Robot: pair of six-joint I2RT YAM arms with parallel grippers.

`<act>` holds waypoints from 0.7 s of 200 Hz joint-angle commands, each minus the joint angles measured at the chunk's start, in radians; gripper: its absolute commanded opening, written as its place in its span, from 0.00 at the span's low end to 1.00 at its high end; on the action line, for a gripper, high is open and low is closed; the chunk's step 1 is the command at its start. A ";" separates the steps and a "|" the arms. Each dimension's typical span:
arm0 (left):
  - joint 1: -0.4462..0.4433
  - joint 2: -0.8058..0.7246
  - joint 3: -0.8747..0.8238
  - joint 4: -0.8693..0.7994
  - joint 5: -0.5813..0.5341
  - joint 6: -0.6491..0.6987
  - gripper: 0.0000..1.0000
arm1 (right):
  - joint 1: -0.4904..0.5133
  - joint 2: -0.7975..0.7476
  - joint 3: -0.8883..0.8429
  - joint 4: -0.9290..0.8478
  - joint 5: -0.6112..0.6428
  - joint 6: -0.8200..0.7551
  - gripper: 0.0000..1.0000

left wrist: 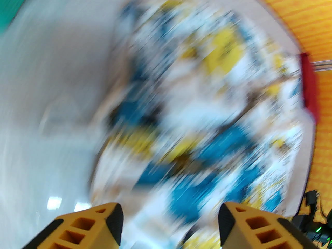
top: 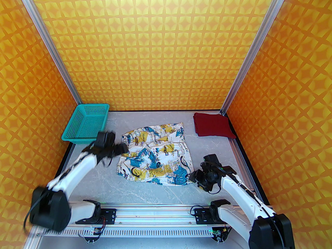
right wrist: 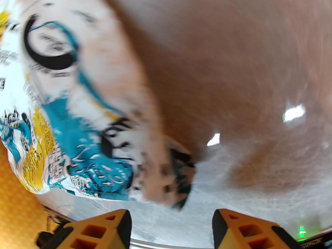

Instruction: Fold and stack the mixed laundry pile

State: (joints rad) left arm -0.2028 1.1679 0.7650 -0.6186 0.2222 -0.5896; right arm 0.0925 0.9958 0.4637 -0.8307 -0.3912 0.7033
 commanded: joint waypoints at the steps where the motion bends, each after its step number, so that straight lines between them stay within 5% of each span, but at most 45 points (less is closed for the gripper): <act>1: -0.019 -0.123 -0.074 -0.160 -0.050 -0.082 0.65 | -0.017 0.011 -0.019 0.111 -0.074 0.061 0.52; 59: -0.120 -0.137 -0.250 -0.042 0.019 -0.197 0.64 | -0.020 0.076 -0.066 0.223 -0.083 0.096 0.45; 140: -0.123 0.031 -0.267 0.172 -0.051 -0.234 0.47 | -0.020 0.046 -0.098 0.259 -0.099 0.117 0.36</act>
State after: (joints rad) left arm -0.3210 1.1519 0.5072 -0.5400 0.2070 -0.7967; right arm 0.0757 1.0515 0.3840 -0.6117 -0.4675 0.8009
